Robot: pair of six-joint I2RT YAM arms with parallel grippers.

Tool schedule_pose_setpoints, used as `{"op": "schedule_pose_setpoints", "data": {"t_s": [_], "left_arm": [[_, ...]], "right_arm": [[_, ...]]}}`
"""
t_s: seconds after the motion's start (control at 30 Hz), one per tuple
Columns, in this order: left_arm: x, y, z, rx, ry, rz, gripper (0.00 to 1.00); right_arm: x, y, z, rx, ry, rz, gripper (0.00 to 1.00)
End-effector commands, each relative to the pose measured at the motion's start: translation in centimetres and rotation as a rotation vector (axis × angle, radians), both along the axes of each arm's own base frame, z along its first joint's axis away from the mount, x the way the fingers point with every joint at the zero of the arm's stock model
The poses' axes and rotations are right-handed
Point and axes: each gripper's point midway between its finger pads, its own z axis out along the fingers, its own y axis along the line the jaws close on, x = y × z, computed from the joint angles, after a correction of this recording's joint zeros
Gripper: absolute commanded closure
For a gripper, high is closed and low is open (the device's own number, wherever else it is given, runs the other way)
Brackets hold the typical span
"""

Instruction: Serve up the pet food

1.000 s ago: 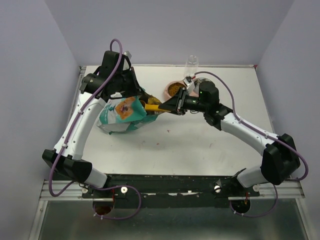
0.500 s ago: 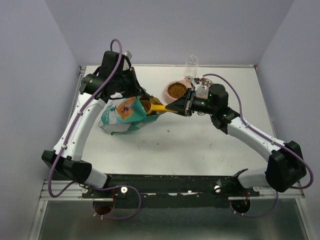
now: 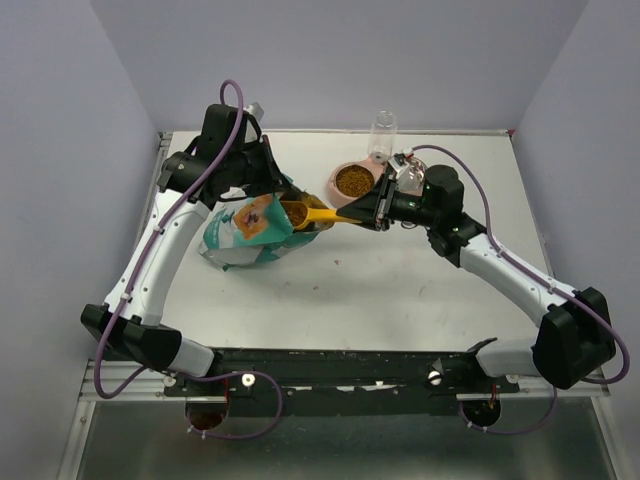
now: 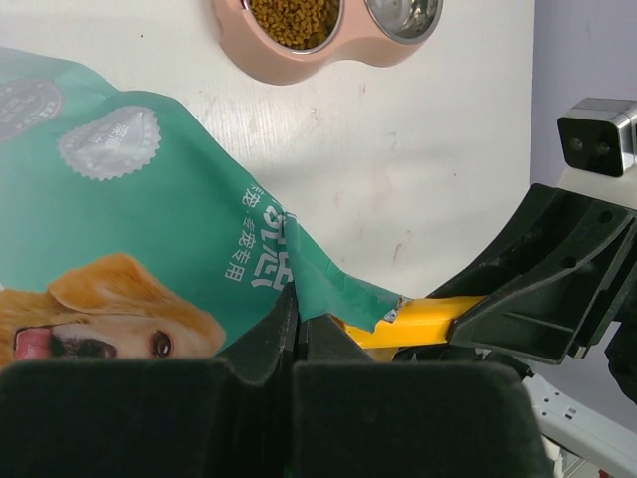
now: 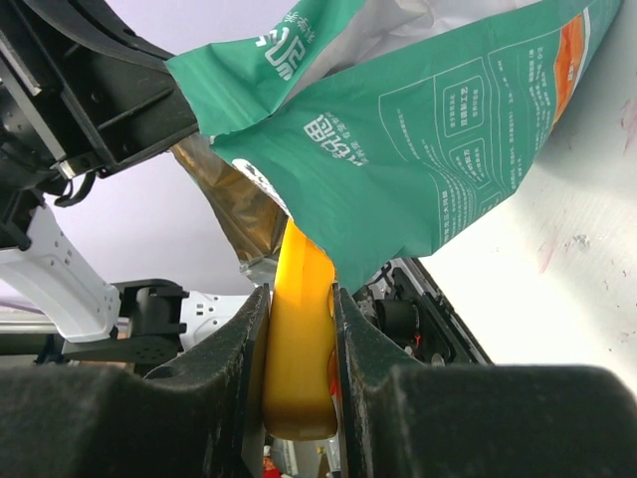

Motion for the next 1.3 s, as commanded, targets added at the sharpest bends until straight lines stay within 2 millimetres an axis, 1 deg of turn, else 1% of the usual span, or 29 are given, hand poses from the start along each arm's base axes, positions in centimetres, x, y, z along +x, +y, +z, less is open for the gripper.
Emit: {"op": "schedule_pose_setpoints", "data": {"t_s": [0.0,0.1,0.27,0.4,0.47,0.57,0.7,0.8,0.83,0.87,0.9,0.93,0.97,1.0,1.03,1.07,1.1,1.13,1.17,1.2,1.23,1.27], "left_arm": [[-1.6,-1.6,6.3,-0.158,-0.186,-0.09,1.0],[-1.7,-1.6,6.3,-0.156,-0.188,-0.093,1.0],[-1.8,-1.5,6.6,-0.157,-0.199,-0.096,1.0],[-1.8,-1.5,6.5,-0.155,-0.202,-0.094,1.0],[-1.8,-1.4,6.5,-0.155,-0.202,-0.091,1.0],[-1.8,-1.5,6.5,-0.156,-0.199,-0.093,1.0],[-1.7,-1.6,6.5,-0.161,-0.197,-0.091,1.0],[-1.7,-1.6,6.7,-0.164,-0.2,-0.088,1.0],[-1.6,-1.6,6.7,-0.164,-0.201,-0.087,1.0],[-1.6,-1.6,6.7,-0.165,-0.201,-0.088,1.0],[-1.6,-1.5,6.5,-0.162,-0.196,-0.085,1.0],[-1.6,-1.6,6.6,-0.159,-0.196,-0.087,1.0],[-1.6,-1.4,6.5,-0.155,-0.196,-0.083,1.0],[-1.6,-1.4,6.6,-0.155,-0.198,-0.084,1.0],[-1.7,-1.4,6.6,-0.157,-0.198,-0.083,1.0],[-1.7,-1.4,6.5,-0.156,-0.197,-0.083,1.0],[-1.7,-1.4,6.4,-0.156,-0.196,-0.083,1.0],[-1.6,-1.4,6.3,-0.155,-0.191,-0.082,1.0],[-1.6,-1.5,6.3,-0.157,-0.19,-0.083,1.0],[-1.6,-1.5,6.3,-0.156,-0.192,-0.083,1.0],[-1.6,-1.5,6.5,-0.157,-0.196,-0.082,1.0],[-1.6,-1.5,6.5,-0.158,-0.195,-0.081,1.0]], "right_arm": [[0.6,-1.0,2.9,0.05,-0.069,-0.049,0.99],[0.6,-0.8,2.9,0.066,-0.052,-0.034,0.99],[0.5,-1.2,2.7,0.104,-0.028,-0.042,0.99],[0.5,-2.0,2.2,0.129,0.008,-0.066,0.99],[0.3,-2.3,2.3,0.169,0.022,-0.067,1.0],[0.1,-2.3,1.9,0.201,0.082,-0.06,1.0],[-0.2,-1.8,1.2,0.234,0.163,-0.006,0.99],[0.3,-2.6,1.0,0.244,0.189,-0.055,0.99],[0.5,-2.4,0.7,0.239,0.201,-0.062,0.99],[-0.1,-1.2,0.7,0.245,0.2,-0.022,0.99],[-0.2,-0.6,0.4,0.244,0.204,0.024,0.99],[-0.2,-0.6,0.7,0.251,0.2,0.04,0.99],[0.3,-1.4,1.1,0.252,0.184,0.006,0.99],[0.8,-1.7,0.7,0.207,0.178,-0.026,0.99],[1.3,-1.6,0.5,0.146,0.151,-0.032,0.99],[1.2,-1.0,0.2,0.121,0.171,-0.018,0.99],[0.7,-0.4,0.6,0.16,0.177,0.012,0.99],[0.1,-0.5,0.5,0.208,0.184,0.034,0.99],[0.2,-1.2,0.5,0.246,0.205,0.024,0.99],[0.3,-2.1,0.4,0.251,0.209,-0.006,0.99],[0.5,-2.4,0.1,0.232,0.206,-0.035,0.99],[0.6,-2.0,0.1,0.201,0.195,-0.033,0.99]]}}
